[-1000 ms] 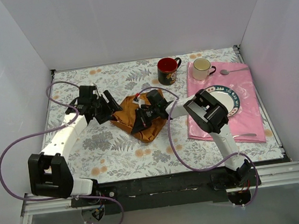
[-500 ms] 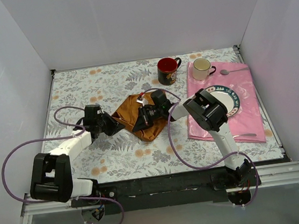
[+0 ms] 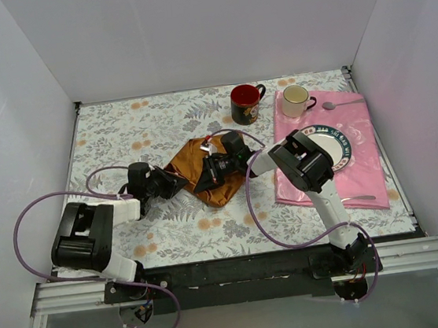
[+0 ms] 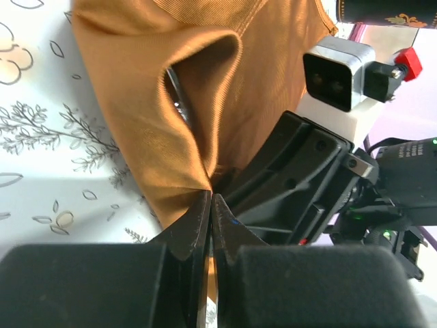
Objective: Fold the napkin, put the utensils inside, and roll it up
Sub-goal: Roll the napkin with the utensil
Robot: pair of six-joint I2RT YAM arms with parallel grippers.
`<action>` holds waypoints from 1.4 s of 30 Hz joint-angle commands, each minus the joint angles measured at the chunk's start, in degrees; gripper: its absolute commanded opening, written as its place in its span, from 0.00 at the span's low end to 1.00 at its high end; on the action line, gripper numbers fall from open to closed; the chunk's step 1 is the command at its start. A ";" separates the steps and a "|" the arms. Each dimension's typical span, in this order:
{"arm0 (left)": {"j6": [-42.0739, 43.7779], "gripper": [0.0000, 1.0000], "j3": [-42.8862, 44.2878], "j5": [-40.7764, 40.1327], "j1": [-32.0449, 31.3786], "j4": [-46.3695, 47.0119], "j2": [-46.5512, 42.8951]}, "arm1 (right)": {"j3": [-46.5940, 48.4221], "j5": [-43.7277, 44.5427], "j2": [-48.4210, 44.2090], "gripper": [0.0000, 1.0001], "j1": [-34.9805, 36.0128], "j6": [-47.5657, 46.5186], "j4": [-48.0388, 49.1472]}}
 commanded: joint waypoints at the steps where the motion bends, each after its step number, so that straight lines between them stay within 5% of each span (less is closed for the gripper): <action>1: -0.25 0.00 -1.78 -0.16 -0.21 11.85 1.97 | -0.18 2.48 -0.44 0.01 -0.44 0.06 -4.61; 14: -0.16 0.00 -2.31 -1.22 -0.29 14.16 10.76 | 2.89 3.97 -1.67 0.02 -0.35 -5.74 -13.83; 32: 0.10 0.00 -4.68 -1.48 -0.21 12.49 18.50 | 21.07 11.79 -1.93 0.46 -0.35 -28.06 -47.67; 42: 0.19 0.00 -3.36 -1.74 -0.21 10.65 19.73 | 25.31 13.54 -6.22 0.64 0.17 -37.82 -58.48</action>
